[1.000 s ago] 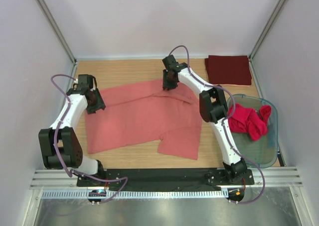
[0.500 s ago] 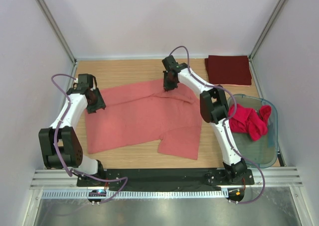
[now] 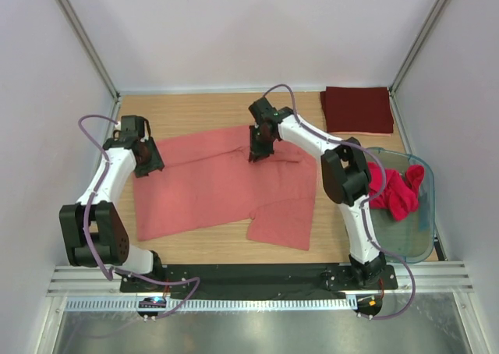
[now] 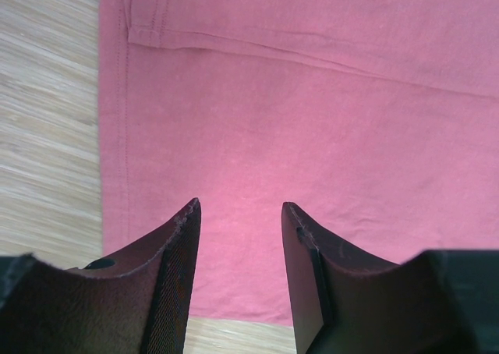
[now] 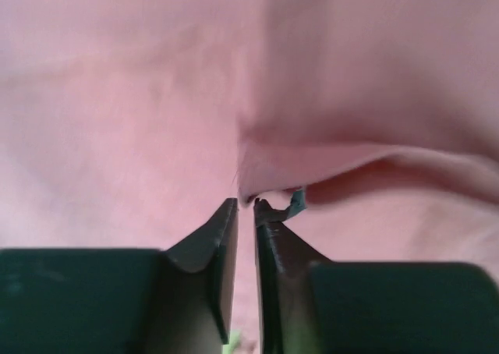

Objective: Fold and stack the t-shirts
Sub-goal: Fold the tshirt

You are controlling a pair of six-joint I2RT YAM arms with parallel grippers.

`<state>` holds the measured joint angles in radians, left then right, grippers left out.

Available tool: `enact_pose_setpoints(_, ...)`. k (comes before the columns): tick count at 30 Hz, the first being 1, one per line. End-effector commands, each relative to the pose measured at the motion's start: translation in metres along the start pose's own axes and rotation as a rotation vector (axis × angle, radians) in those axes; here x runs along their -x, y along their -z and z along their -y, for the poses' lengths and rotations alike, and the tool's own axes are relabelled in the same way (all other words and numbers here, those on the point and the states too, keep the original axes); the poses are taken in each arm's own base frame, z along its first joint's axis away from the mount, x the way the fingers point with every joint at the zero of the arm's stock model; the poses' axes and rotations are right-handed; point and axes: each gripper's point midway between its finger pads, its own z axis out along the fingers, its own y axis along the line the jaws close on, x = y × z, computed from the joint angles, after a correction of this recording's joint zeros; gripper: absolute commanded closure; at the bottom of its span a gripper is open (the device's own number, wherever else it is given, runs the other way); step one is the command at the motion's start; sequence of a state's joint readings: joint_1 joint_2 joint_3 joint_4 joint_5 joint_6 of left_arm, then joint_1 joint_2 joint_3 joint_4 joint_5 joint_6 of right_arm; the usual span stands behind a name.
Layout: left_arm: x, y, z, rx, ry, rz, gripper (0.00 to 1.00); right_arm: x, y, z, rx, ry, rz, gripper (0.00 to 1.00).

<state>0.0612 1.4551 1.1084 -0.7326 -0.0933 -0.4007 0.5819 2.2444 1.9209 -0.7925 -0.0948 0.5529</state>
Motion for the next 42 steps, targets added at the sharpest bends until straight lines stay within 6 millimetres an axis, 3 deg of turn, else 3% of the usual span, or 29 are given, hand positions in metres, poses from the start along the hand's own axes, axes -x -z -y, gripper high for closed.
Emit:
enact_pose_setpoints(1, 0.006, 0.012, -0.004, 0.005, -0.018, 0.04, 0.52, -0.039, 0.051, -0.043, 0.199, -0.059, -0.104, 0.74)
enact_pose_setpoints(2, 0.004, 0.012, -0.004, 0.001, -0.016, 0.035, 0.52, -0.072, 0.053, -0.047, 0.252, -0.11, -0.21, 0.68)
enact_pose_setpoints(3, 0.003, 0.011, -0.004, 0.003, -0.015, 0.028, 0.52, -0.067, 0.07, -0.058, 0.325, -0.108, -0.169, 0.6)
enact_pose_setpoints(4, 0.002, 0.011, -0.003, -0.001, -0.015, 0.023, 0.52, -0.07, 0.077, -0.057, 0.338, -0.101, -0.157, 0.57)
enact_pose_setpoints(5, 0.001, 0.011, -0.002, -0.008, -0.013, 0.014, 0.52, -0.066, 0.075, -0.039, 0.279, -0.098, -0.118, 0.5)
enact_pose_setpoints(7, -0.002, 0.012, 0.0, -0.021, -0.01, 0.006, 0.52, -0.044, 0.084, -0.016, 0.21, -0.069, -0.02, 0.45)
enact_pose_setpoints(8, -0.001, 0.012, 0.001, -0.027, -0.005, 0.009, 0.52, -0.024, 0.086, 0.006, 0.147, -0.041, 0.04, 0.44)
enact_pose_setpoints(12, -0.003, 0.014, 0.005, -0.047, 0.007, 0.003, 0.52, 0.009, 0.082, 0.05, 0.019, -0.03, 0.07, 0.46)
enact_pose_setpoints(15, -0.002, 0.014, 0.005, -0.045, 0.012, 0.007, 0.52, 0.027, 0.077, 0.074, 0.007, -0.094, 0.109, 0.46)
enact_pose_setpoints(19, 0.004, 0.011, 0.002, -0.019, 0.009, 0.007, 0.52, 0.034, 0.063, 0.103, -0.054, -0.097, 0.119, 0.46)
enact_pose_setpoints(25, 0.017, -0.005, -0.006, -0.002, 0.072, -0.02, 0.56, 0.056, 0.05, 0.122, -0.135, -0.052, 0.175, 0.55)
enact_pose_setpoints(28, 0.022, -0.016, -0.011, 0.008, 0.1, -0.039, 0.64, 0.062, 0.039, 0.123, -0.131, -0.058, 0.174, 0.66)
enact_pose_setpoints(31, 0.027, -0.032, -0.02, 0.031, 0.132, -0.062, 0.72, 0.063, 0.028, 0.121, -0.12, -0.073, 0.164, 0.89)
enact_pose_setpoints(36, 0.03, -0.061, -0.029, 0.061, 0.162, -0.114, 0.76, 0.06, 0.013, 0.135, -0.155, -0.085, 0.14, 0.91)
enact_pose_setpoints(42, 0.023, -0.059, -0.021, 0.026, 0.195, -0.138, 0.76, 0.058, -0.009, 0.169, -0.229, -0.112, 0.103, 0.9)
